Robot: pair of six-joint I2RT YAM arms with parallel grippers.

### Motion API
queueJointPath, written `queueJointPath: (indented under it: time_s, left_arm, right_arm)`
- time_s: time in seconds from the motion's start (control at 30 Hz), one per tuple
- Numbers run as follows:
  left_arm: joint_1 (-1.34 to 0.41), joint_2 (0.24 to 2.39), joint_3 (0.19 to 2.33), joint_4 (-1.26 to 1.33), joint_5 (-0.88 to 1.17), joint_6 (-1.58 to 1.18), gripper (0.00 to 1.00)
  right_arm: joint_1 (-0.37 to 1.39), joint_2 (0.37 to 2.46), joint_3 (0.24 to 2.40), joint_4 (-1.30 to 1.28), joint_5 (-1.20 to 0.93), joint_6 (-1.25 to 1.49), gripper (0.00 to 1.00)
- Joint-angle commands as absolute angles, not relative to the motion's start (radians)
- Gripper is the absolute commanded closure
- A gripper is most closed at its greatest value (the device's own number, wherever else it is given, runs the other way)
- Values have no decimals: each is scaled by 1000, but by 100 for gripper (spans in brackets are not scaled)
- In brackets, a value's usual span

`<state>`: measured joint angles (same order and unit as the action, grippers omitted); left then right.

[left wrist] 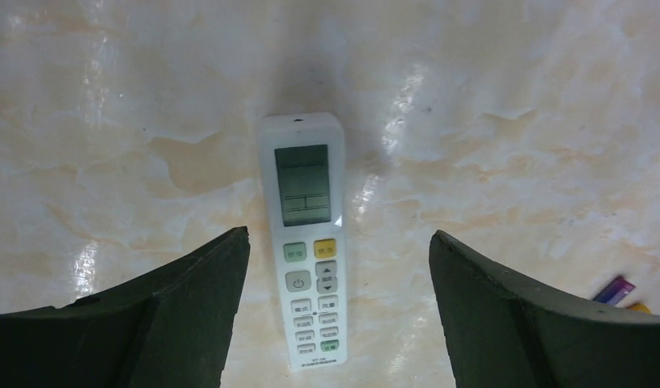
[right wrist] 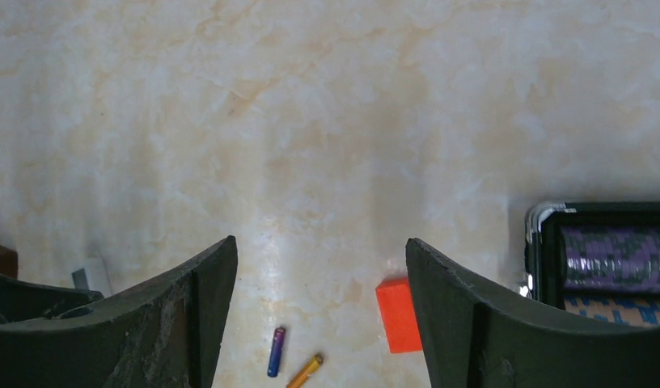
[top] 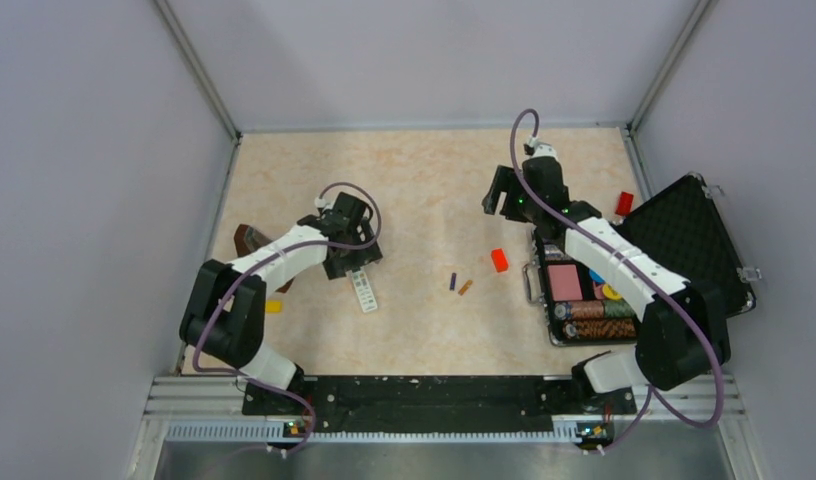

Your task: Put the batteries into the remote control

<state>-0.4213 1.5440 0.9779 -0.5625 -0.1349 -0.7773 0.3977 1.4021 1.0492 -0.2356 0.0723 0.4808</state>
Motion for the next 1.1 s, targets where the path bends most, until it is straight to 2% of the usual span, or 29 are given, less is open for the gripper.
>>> queueJointPath:
  time_s: [0.0,0.13,0.3,0.37,0.53,0.6,0.7,0.73,0.93,1.07]
  left_arm:
    - [-434,1564,935,-560,-173,-837,15]
    - [-437,1598,934,-548,-167,-848,21]
    - [-438,1647,952,-562,-182,-876,36]
    - [-438,1664,957,-577,-194,-894,40]
    - [-438,1676,966,-574,-198,-899,62]
    - [-438,1672,984,-574,-196,-882,73]
    - [-438,1637,1014,-554,-174,-843,97]
    - [-437,1618,1026,-542,-161,-832,100]
    - [-436,1473,1143,-396,11,-713,100]
    - [-436,1356,1178,-191,163,-640,100]
  right_arm:
    - [402,1398,1028,-262,163,509,26]
    - [403,1391,1022,-278,196,502,27]
    - [402,1395,1041,-316,160,487,16]
    - [403,1394,1035,-308,158,479,16]
    - [403,1375,1004,-264,167,479,26]
    - [403,1391,1020,-276,151,479,27]
    - [404,1414,1058,-300,70,484,24]
    - [403,1414,1067,-295,26,492,24]
    - [404,1393,1049,22,-502,588,16]
    - [423,1377,1077,210,-693,671,8]
